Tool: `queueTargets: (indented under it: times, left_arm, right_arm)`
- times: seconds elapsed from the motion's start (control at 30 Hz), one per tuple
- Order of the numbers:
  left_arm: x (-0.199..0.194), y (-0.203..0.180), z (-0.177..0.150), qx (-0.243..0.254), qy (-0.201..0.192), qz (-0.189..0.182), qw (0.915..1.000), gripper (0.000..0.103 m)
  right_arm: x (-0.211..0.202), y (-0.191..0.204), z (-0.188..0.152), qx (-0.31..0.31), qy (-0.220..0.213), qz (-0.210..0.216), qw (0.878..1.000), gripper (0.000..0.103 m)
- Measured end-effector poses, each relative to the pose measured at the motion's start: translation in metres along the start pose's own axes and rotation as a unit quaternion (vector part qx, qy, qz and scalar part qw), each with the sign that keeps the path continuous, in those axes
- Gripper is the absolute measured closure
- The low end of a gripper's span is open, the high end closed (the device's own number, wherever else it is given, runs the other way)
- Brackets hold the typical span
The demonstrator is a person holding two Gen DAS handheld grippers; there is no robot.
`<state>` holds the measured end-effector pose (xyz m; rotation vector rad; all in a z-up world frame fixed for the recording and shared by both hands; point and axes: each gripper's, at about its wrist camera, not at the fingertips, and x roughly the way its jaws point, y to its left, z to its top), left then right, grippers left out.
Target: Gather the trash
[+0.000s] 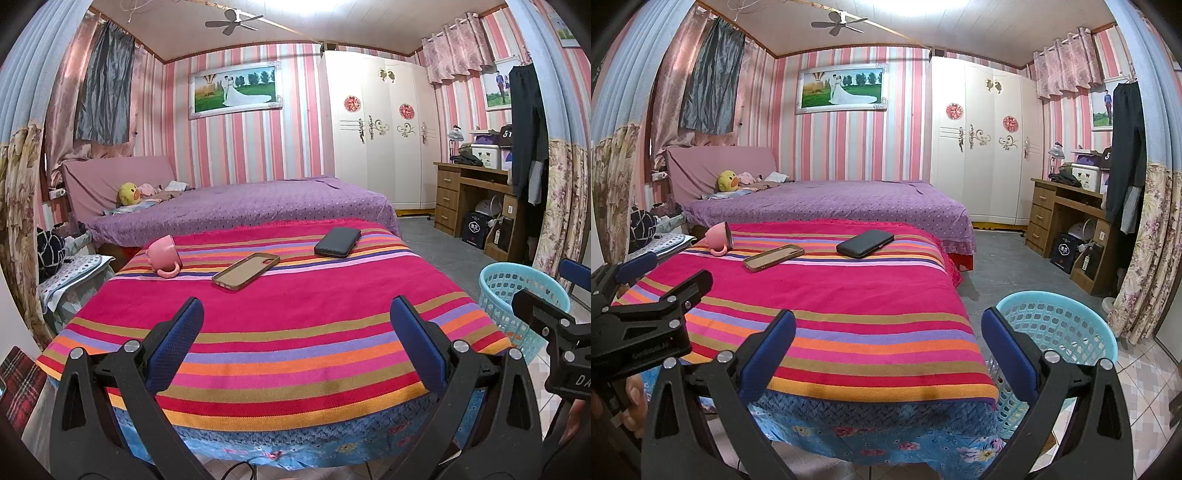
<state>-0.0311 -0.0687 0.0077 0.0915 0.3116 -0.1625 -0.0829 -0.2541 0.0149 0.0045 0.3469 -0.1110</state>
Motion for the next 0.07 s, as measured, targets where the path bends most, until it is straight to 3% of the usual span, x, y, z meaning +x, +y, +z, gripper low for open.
queueTargets:
  times: [0.07]
  left_arm:
    - [-0.0008,-0.0007,0.0007,-0.001,0.0,0.0,1.0,0.005]
  right_arm:
    - [0.0011,-0.0009,0.0011,0.001,0.0,0.0,1.0,0.005]
